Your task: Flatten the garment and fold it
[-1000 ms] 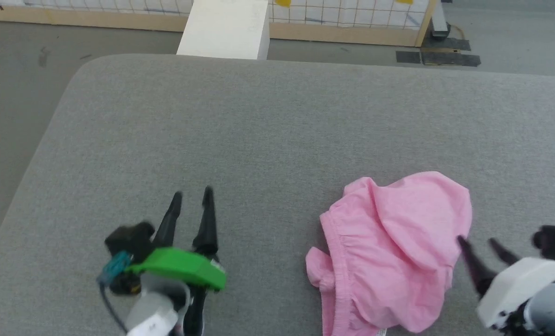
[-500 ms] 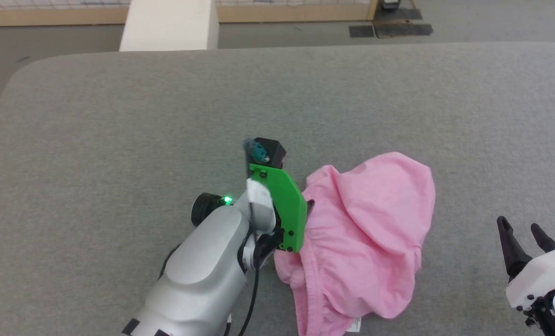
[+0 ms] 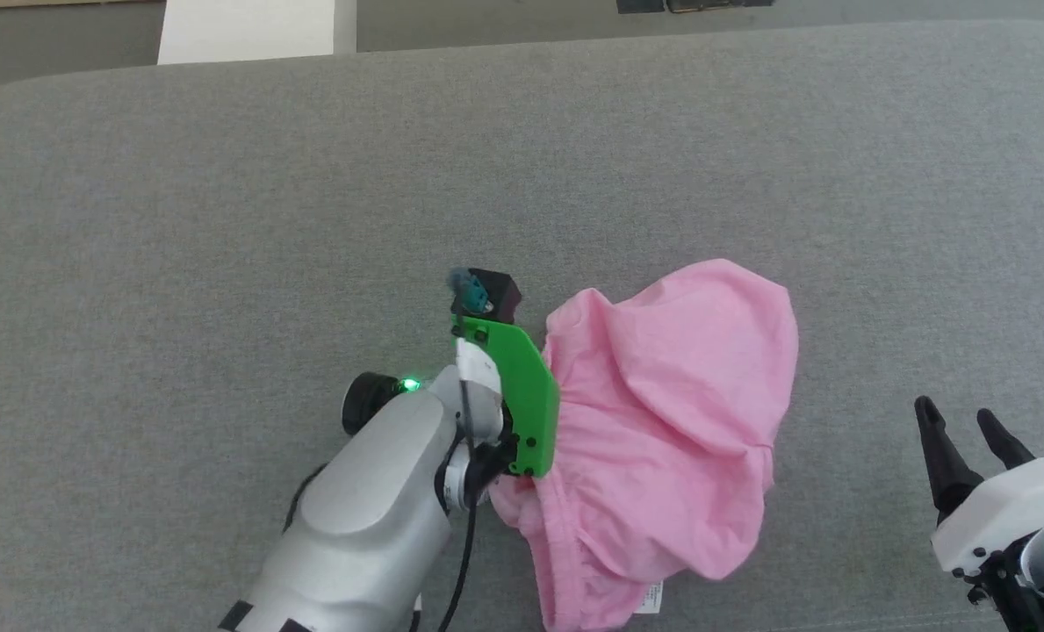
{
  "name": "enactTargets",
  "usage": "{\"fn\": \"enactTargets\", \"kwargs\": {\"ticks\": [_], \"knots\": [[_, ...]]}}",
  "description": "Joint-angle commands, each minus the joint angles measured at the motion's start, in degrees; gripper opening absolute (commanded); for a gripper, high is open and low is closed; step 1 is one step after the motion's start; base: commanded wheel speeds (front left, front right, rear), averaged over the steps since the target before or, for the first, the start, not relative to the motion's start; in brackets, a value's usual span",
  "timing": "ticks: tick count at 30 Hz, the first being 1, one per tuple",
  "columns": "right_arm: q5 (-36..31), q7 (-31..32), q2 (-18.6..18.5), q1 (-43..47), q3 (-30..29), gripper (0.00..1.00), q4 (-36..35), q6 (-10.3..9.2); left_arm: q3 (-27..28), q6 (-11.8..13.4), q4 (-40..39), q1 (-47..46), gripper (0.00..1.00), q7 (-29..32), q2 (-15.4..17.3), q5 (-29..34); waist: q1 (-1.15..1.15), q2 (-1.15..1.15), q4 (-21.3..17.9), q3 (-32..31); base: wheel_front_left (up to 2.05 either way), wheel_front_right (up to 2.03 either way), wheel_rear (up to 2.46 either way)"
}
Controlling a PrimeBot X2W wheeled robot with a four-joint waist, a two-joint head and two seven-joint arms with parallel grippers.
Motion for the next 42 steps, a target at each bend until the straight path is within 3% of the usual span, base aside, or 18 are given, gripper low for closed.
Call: {"fn": "enactTargets", "kwargs": {"ticks": [1, 2, 7, 14, 18, 20, 21, 22, 25, 28, 35, 38, 39, 42], "knots": [[0.18, -0.4, 0.07, -0.82, 0.22, 1.0, 0.18, -0.08, 1.27, -0.4, -0.66, 1.43, 0.0, -1.55, 0.11, -1.74, 0.0, 0.0, 0.86, -0.49, 0.0, 0.0, 0.0], [0.74, -0.38, 0.07, -0.86, 0.65, 1.0, 0.41, -0.08, 6.49, -0.78, -5.06, 3.45, 0.0, -6.52, -0.1, -6.48, 0.0, 0.0, 1.79, -1.27, 0.0, 0.0, 0.0], [0.99, -0.17, 0.07, -0.61, 0.96, 1.0, 0.26, -0.08, 14.57, 2.64, -15.49, 9.36, 0.0, -12.64, 3.69, -9.67, 0.0, 0.0, 4.58, -2.32, 0.0, 0.0, 0.0], [0.37, 0.49, 0.07, -0.51, 1.47, 1.0, -0.26, -0.08, 23.74, 11.82, -21.77, 20.27, 0.0, -13.98, 10.28, -11.31, 0.0, 0.0, 8.01, -2.96, 0.0, 0.0, 0.0], [0.0, 0.91, 0.07, -0.7, 1.82, 1.0, -0.51, -0.08, 25.57, 13.92, -20.78, 24.94, 0.0, -12.7, 10.54, -13.33, 0.0, 0.0, 9.16, -2.96, 0.0, 0.0, 0.0], [-0.16, 1.14, 0.07, -0.74, 1.91, 1.0, -0.54, -0.08, 26.01, 13.42, -20.38, 25.93, 0.0, -12.57, 9.63, -14.78, 0.0, 0.0, 9.65, -3.04, 0.0, 0.0, 0.0], [-0.32, 1.24, 0.07, -0.78, 1.98, 1.0, -0.54, -0.08, 26.38, 13.0, -20.44, 26.09, 0.3, -13.02, 9.06, -15.43, 0.0, 0.0, 9.85, -3.1, 0.0, 0.0, 0.0], [-0.54, 1.46, 0.07, -0.86, 2.25, 1.0, -0.56, -0.08, 26.7, 12.39, -20.68, 26.1, 1.0, -13.97, 8.59, -15.76, 0.0, 0.0, 10.11, -3.15, 0.0, 0.0, 0.0], [-0.91, 1.99, 0.07, -1.74, 3.43, 1.0, -0.46, -0.08, 27.89, 10.11, -21.97, 25.58, 1.0, -16.62, 7.68, -16.81, 0.0, 0.0, 10.66, -3.32, 0.0, 0.0, 0.0], [-1.81, 2.82, 0.07, -4.09, 5.72, 1.0, 0.34, -0.08, 29.52, 7.74, -24.59, 25.54, 1.0, -23.18, 8.34, -14.92, 0.0, 0.0, 10.95, -3.45, 0.0, 0.0, 0.0], [-6.93, 6.7, -0.03, -13.57, 12.1, 1.0, 6.54, -0.08, 28.04, 4.46, -28.23, 28.47, 1.0, -43.38, 11.14, -1.69, 0.0, 0.0, 12.35, -2.27, 0.0, 0.0, 0.0], [-10.81, 8.89, -1.17, -18.07, 15.05, 1.0, 11.12, -0.08, 27.76, 3.49, -28.76, 28.86, 1.0, -46.75, 10.11, 2.23, 0.0, 0.0, 14.01, -1.21, 0.0, 0.0, 0.0], [-13.24, 10.68, -2.03, -22.02, 17.1, 1.0, 15.8, -0.08, 27.88, 2.77, -29.62, 28.77, 1.0, -47.33, 8.5, 5.76, 0.0, 0.0, 15.55, 0.02, 0.0, 0.0, 0.0], [-15.02, 11.62, -2.8, -25.51, 18.65, 1.0, 20.26, -0.08, 29.22, 1.46, -31.37, 28.33, 1.0, -47.39, 5.89, 9.28, 0.0, 0.0, 17.35, 1.41, 0.0, 0.0, 0.0]]}}
